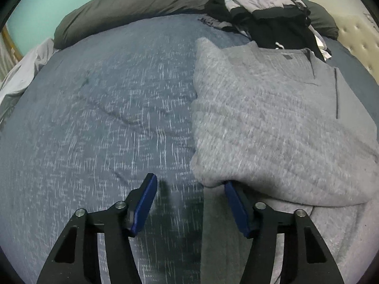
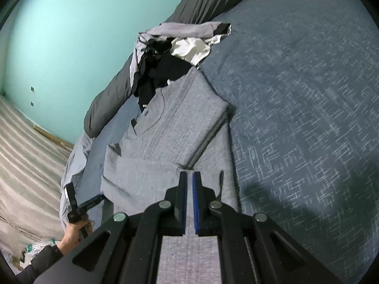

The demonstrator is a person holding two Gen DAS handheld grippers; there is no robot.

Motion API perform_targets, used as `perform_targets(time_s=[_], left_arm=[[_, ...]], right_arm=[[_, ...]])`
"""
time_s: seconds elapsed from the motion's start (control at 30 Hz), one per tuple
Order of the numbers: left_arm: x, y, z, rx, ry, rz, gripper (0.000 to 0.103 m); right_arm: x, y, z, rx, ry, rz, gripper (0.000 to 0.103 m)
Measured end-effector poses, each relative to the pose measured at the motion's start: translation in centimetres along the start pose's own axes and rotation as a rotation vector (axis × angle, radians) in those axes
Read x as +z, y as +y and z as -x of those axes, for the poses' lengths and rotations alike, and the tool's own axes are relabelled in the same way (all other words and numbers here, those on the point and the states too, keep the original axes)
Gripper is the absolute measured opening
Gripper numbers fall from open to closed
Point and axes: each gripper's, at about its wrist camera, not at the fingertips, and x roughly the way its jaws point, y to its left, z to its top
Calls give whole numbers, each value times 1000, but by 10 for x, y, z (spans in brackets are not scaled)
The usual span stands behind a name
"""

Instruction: Fold clothes

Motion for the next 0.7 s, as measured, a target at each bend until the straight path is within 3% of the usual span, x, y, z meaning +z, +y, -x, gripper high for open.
perform_targets(time_s=[0.27, 0.37, 0.7], left_arm=[[-9, 4, 4, -38, 10, 7, 57], [-16, 9, -3, -87, 36, 32, 57], [-22, 16, -16, -140, 72, 91, 58]], right_arm=[[-10, 2, -25, 4, 89, -6, 5], [-11, 1, -26, 5, 90, -10, 5], [-10, 2, -29, 4, 94, -10, 5]])
